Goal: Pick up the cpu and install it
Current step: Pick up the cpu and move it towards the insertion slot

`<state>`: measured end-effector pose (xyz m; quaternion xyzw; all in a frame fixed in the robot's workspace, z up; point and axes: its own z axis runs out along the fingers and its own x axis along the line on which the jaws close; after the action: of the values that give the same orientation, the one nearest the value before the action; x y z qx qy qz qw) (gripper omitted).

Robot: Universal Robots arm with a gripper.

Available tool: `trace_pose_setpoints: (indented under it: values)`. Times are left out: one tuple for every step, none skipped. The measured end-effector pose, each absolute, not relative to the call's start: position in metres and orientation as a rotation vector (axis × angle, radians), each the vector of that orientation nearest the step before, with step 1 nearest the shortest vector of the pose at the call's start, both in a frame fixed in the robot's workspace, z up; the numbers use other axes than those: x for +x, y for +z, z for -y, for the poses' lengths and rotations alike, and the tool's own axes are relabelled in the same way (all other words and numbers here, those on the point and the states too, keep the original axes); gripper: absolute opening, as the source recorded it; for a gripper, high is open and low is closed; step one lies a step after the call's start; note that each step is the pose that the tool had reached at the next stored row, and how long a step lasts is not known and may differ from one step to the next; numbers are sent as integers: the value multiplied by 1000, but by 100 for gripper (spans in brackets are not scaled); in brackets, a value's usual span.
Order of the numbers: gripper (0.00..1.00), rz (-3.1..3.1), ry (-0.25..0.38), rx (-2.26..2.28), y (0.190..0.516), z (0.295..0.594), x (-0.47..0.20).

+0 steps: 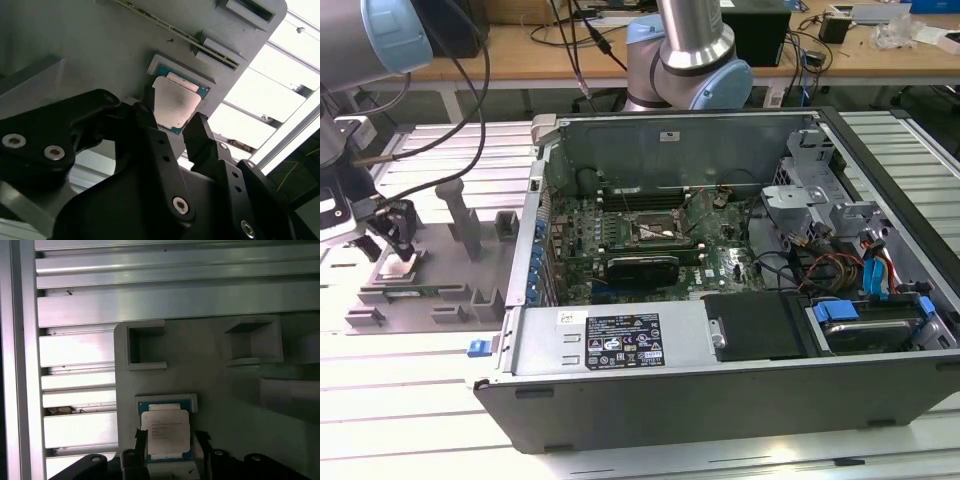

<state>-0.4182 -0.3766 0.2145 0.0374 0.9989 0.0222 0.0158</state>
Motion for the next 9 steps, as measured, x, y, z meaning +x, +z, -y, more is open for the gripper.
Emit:
trace_pose_setpoints:
  values:
    - [54,-3107,69,116,214,377,-418]
    - [60,-3107,69,116,214,377,-418]
    - [60,-3107,69,116,214,377,-418]
    - [66,-3107,69,116,214,377,-418]
    - [66,-3107,69,116,214,377,-418]
    - [66,-3107,70,103,213,377,-418]
    - [66,-3108,70,86,212,377,-418]
    - [66,-3110,70,45,210,376,-418]
    - [66,-3110,71,16,205,375,-418]
